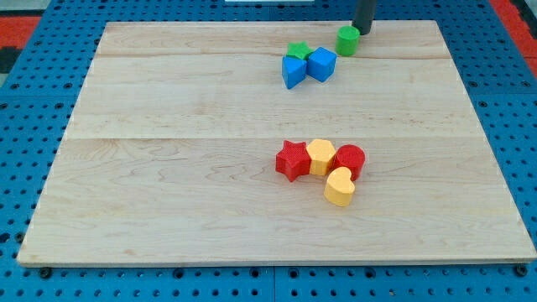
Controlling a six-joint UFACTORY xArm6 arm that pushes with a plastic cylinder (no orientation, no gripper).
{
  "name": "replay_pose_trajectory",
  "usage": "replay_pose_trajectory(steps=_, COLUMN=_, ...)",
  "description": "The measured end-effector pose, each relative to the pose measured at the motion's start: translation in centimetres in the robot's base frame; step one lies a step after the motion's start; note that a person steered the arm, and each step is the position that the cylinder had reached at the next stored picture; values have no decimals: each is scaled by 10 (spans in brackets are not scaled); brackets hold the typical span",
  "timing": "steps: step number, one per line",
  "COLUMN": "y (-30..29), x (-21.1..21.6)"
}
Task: Move the green circle above the green star
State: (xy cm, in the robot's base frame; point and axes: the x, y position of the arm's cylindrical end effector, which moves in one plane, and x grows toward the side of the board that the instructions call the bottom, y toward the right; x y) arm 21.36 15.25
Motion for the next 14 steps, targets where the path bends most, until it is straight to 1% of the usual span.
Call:
replay_pose_trajectory(steps=1, y=10, x=0)
replay_pose_trajectory(steps=2, y=45, x=2)
replay_pose_trajectory(steps=6, y=40, x=3)
replay_pose_trajectory(steps=9, y=-5, x=4)
replay_pose_trajectory(steps=10, y=12, x=24)
replay_pose_trajectory(steps=11, y=11, x=44)
replay_pose_trajectory(steps=12, y=-27, x=45)
replay_pose_trajectory(steps=13, y=-43, x=37)
replay_pose_trajectory(steps=14, y=0, x=16)
